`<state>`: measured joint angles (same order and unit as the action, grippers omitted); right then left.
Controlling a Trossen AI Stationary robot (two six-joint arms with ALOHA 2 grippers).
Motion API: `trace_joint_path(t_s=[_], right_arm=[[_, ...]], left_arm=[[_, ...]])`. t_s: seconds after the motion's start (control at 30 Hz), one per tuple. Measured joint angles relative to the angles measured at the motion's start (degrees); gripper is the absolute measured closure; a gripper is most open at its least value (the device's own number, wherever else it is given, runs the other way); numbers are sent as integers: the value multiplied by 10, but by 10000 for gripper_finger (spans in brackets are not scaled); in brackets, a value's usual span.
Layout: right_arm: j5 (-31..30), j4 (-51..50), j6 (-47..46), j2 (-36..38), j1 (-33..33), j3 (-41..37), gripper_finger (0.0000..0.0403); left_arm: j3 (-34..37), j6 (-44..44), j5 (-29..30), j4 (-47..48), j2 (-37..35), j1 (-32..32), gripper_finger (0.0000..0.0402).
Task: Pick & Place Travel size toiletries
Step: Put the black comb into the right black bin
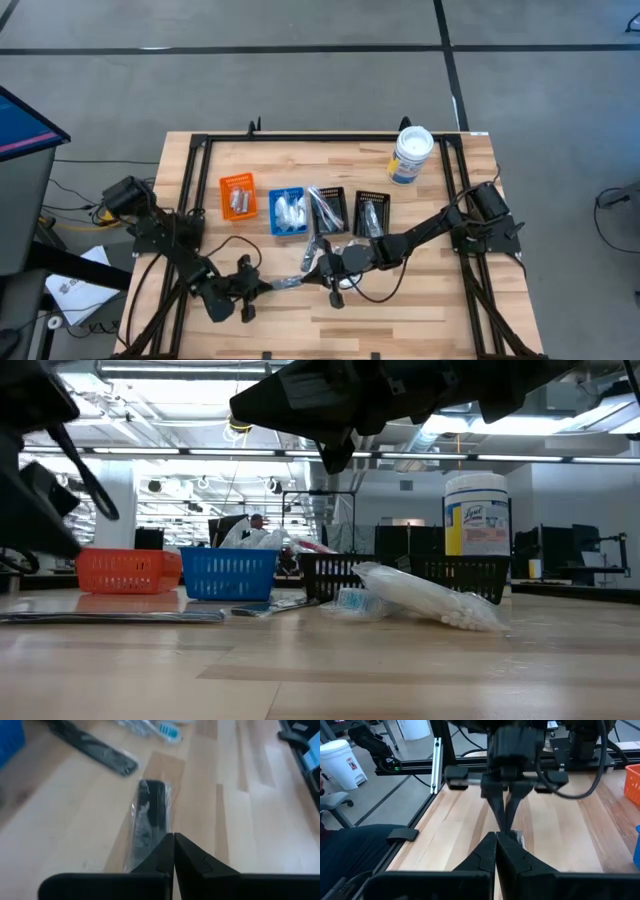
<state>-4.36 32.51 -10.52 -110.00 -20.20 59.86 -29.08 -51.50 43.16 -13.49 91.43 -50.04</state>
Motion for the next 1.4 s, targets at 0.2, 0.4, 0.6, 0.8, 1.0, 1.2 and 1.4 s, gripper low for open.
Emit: trace_joint_path(t_s=[0.2,0.4,0.6,0.8,1.0,1.2,1.4], right_arm=[[0,-1,0,0,0,0,403],[0,-1,0,0,0,0,403],[-1,-1,0,0,0,0,403],[-1,-11,-27,0,8,0,399],[-1,-33,-105,0,35,0,339],[23,-72,-156,-1,55,0,237],[79,-70,-180,-69,61,58,158]], left_arm=[[0,-25,-32,-22,47,0,400],[-1,-35,-55,-29,59,-1,401],[-2,-46,-58,-30,68,2,401],[-2,-75,-69,-15,70,3,401],[-3,-92,-76,4,77,3,401],[-3,-92,-81,12,78,3,401],[-5,-91,-85,32,78,3,401]])
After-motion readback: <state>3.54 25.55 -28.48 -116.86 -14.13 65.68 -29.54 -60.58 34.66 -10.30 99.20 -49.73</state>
